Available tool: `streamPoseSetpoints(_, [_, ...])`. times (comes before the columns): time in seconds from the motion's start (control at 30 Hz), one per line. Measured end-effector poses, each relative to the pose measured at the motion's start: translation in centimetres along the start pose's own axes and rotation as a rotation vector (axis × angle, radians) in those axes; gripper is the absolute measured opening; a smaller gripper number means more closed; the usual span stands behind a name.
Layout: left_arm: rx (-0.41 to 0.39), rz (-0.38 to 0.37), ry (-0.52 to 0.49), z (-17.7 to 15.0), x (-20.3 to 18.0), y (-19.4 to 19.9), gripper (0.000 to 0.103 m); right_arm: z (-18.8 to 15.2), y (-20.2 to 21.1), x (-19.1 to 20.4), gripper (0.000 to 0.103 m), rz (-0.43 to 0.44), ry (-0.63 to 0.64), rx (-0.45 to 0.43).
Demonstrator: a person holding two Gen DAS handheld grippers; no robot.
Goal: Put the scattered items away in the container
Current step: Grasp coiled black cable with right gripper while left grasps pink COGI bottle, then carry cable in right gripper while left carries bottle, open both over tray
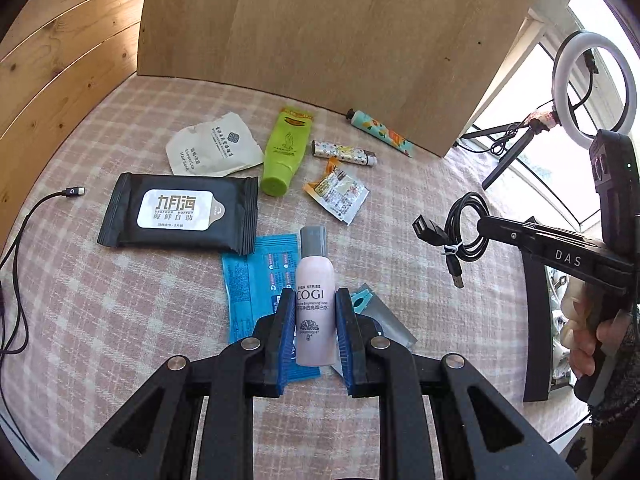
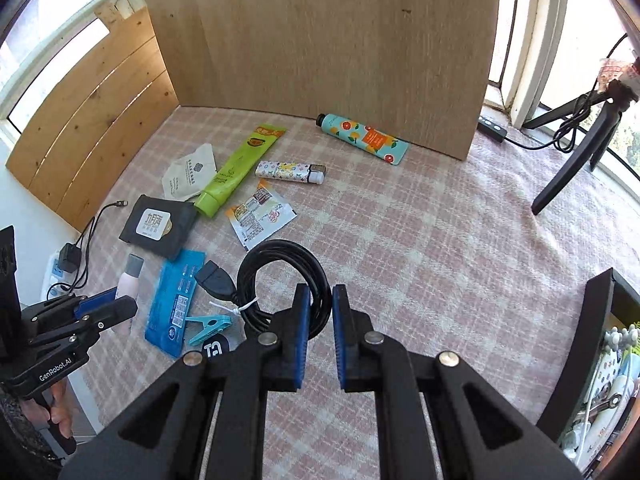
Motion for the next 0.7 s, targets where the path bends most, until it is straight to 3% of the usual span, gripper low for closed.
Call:
streamPoseSetpoints(0.17, [-0.012,-0.109,-0.098,0.2,-6.6,0.8,0.018,-1.7,7.0,-5.5,0.011,0.016,-0.12,-0.098])
streamPoseSetpoints(0.3, [0.024,-0.207,-0.203,-0.5,-13.2,0.1,0.018,-5.1,11.6,-11.6,0.011,-0.034,-0.214,-0.151])
streamPoseSetpoints(0.47, [0.098,-0.352,-0.333,-2.1,-22.3,-1.6,0.018,-10.5,17.2,-21.2,0.011,-0.167,-0.358,-0.198])
streamPoseSetpoints(0.7, [0.175,-0.46,-0.539,-5.7,-33.8,-3.4,0.018,-15.9,22.5,-35.6,0.011,-0.367,-0.585,-0.222])
Point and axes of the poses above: each gripper's, at about its wrist camera, not at the fingertips, and y roughly against the way its jaws point, x to its left, z to its top, the point moved 7 cm from there along -y, roughly the way its jaws point, and after that the axes turned 4 degrees about -z, right-handed, at the moved point
